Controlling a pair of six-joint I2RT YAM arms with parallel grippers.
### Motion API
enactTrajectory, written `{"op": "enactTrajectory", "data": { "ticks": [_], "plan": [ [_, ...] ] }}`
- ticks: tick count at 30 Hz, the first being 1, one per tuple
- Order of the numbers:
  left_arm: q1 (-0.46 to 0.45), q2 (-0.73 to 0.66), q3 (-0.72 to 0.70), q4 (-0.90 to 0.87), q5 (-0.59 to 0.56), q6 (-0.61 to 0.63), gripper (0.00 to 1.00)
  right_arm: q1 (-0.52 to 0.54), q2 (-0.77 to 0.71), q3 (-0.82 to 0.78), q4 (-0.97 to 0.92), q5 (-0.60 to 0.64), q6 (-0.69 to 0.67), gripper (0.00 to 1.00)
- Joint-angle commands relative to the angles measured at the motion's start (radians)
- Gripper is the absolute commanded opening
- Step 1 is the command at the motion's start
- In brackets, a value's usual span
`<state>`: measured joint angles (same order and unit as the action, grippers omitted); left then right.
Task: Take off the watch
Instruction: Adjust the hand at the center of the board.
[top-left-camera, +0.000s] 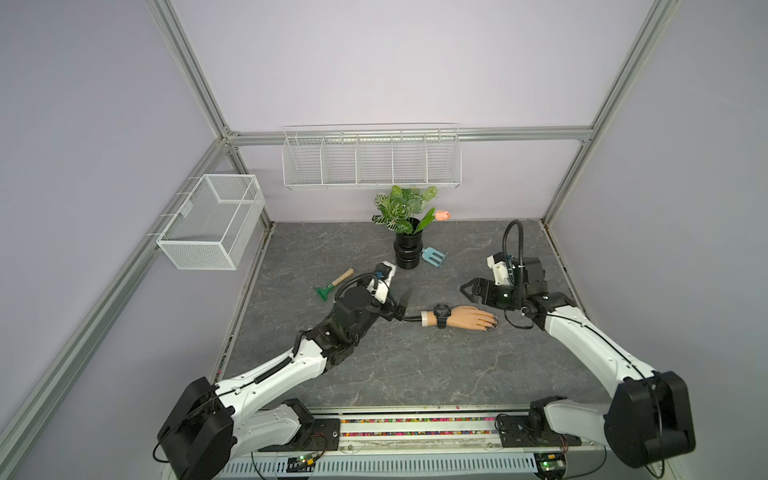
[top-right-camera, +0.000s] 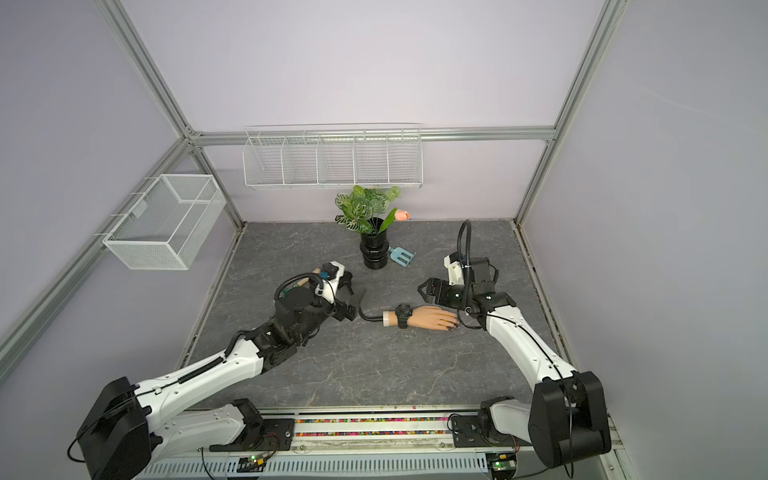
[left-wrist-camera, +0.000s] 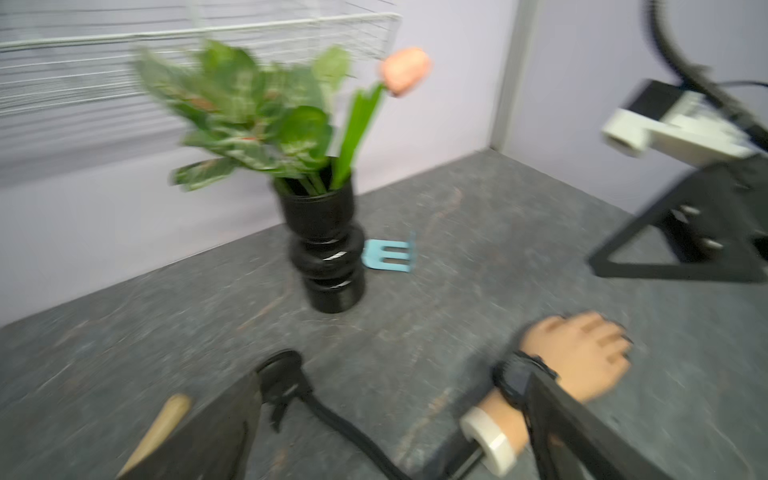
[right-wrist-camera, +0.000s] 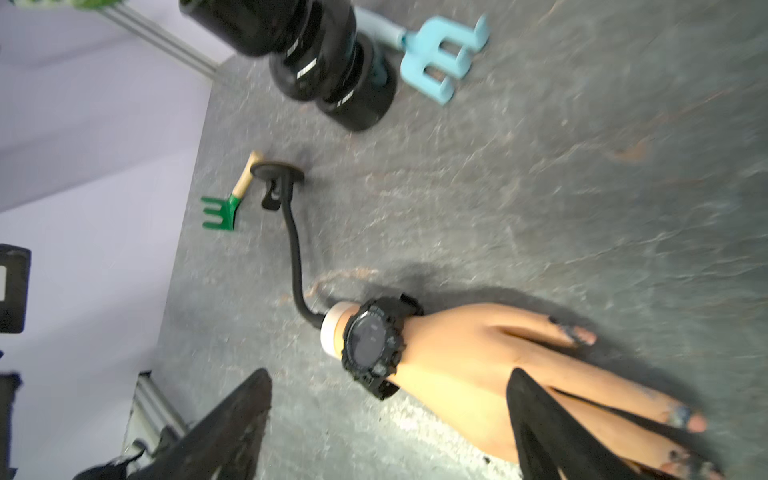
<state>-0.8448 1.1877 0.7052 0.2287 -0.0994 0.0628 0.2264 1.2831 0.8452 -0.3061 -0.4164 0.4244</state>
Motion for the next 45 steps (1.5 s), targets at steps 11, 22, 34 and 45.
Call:
{"op": "enactTrajectory", "data": {
  "ticks": [11,22,34,45],
  "plan": [
    [-0.077,0.474,0.260,-0.292,0.417,0.422,1.00,0.007,0.024,0.078,-0.130,-0.143,-0.061,0.89],
    [0.004,0.632,0.333,-0.265,0.402,0.347,1.00,0.008,-0.041,0.043,-0.155,-0.157,-0.079,0.89],
    [0.009,0.700,0.378,-0.312,0.445,0.401,0.94,0.020,-0.043,0.040,-0.147,-0.117,-0.045,0.89],
    [0.032,0.679,0.361,-0.336,0.527,0.384,0.57,0.098,-0.200,-0.114,-0.063,0.038,-0.159,0.89]
  ]
}}
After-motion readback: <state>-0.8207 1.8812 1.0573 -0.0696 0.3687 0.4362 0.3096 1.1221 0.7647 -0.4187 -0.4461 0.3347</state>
